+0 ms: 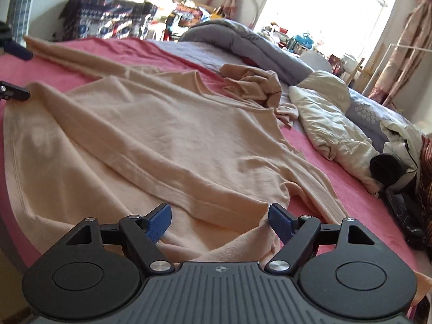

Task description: Fold clothes

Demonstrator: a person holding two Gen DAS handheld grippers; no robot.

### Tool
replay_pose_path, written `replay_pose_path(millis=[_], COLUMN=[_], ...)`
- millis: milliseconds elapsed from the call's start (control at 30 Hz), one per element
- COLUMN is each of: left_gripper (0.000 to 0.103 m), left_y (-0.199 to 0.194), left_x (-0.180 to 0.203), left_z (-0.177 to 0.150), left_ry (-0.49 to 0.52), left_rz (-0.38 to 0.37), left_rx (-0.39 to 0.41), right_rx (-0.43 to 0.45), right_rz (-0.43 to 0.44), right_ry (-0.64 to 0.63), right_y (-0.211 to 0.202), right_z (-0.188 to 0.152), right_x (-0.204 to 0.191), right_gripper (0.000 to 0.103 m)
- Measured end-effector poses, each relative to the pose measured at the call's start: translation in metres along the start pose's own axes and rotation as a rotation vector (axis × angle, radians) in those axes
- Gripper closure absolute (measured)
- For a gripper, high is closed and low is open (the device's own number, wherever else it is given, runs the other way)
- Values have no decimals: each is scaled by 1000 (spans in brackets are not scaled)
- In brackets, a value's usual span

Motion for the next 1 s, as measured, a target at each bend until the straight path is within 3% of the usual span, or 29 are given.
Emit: replay_pose_path(millis=[100,267,400,533,633,833,900,1000], left_gripper=[33,31,28,27,27,27,27,27], left_y=[15,16,9,11,10,6,6,7], left_x=[10,-5,-25,-35,-41,-69,-76,-77], left_z=[-5,-2,-2,-2,-3,-8,-10,-13], left_ry=[78,45,-21,-63,-141,-324,-363,-356], left_rz=[68,139,114,96,-5,-122,-152,-153], left_rx=[-34,-25,-6,-14,-5,15,21,15], right_rx=[-21,-18,-20,-7,92,138,150,179], right_rz=[-73,-292,-256,-199,-100,-94,-121,-235], right_ry=[-29,9,108,160,87,-223,-286,-371], right_y=[12,15,13,14,-6,-4,4,15], right_z=[1,-4,-9,-13,-5,13,18,28], right_x=[-4,30,56,61,32,-48,-65,-76], right_gripper=[22,21,14,14,14,14,14,12])
Point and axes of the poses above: each gripper's, at about its wrist camera, not at the fingertips, and y roughly the way its jaws point, x to its right, z to its top, the point moved 7 cm from there along y, roughly the way its jaws point, and after that the axes turned 15 degrees about -x, right-handed, at the moved point
